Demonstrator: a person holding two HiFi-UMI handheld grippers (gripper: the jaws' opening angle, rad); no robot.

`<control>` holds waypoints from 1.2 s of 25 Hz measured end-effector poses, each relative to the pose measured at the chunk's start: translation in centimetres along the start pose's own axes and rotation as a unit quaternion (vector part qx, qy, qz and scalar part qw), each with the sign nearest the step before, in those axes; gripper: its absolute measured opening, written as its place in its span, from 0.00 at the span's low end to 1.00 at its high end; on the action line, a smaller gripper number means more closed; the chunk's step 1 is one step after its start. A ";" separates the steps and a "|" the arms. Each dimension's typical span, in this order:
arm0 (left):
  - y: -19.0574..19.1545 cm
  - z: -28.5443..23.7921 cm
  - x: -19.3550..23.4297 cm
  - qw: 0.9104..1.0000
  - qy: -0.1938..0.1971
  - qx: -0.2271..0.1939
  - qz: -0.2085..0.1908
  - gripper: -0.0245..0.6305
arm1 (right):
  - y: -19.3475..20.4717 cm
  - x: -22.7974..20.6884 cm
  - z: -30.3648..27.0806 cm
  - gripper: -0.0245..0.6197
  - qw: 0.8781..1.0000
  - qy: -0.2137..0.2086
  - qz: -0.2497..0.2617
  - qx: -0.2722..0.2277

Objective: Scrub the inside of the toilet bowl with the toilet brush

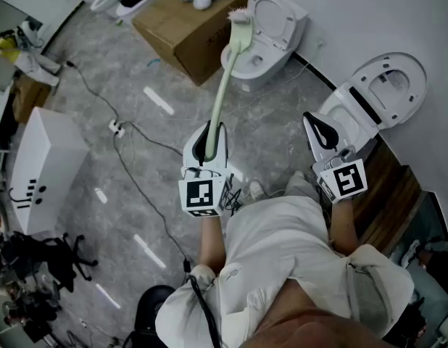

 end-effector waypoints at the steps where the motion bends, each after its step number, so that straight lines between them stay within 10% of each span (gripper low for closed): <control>1: 0.2 -0.1 0.1 1.000 0.001 -0.001 0.001 0.19 | 0.1 0.0 -0.2 0.04 1.000 0.004 -0.003 -0.003; 30: 1.2 -14.0 6.6 1.000 0.001 0.019 0.003 0.19 | 0.2 -7.1 -15.9 0.04 0.999 -0.038 -0.029 -0.009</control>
Point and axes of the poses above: the fingertips, and each gripper's own axes: z backward along the fingers, x to its left, y out of its underside, the point moved 2 cm from there along z, backward along the fingers, and after that the axes turned 9 degrees about -z, right-handed, at the moved point
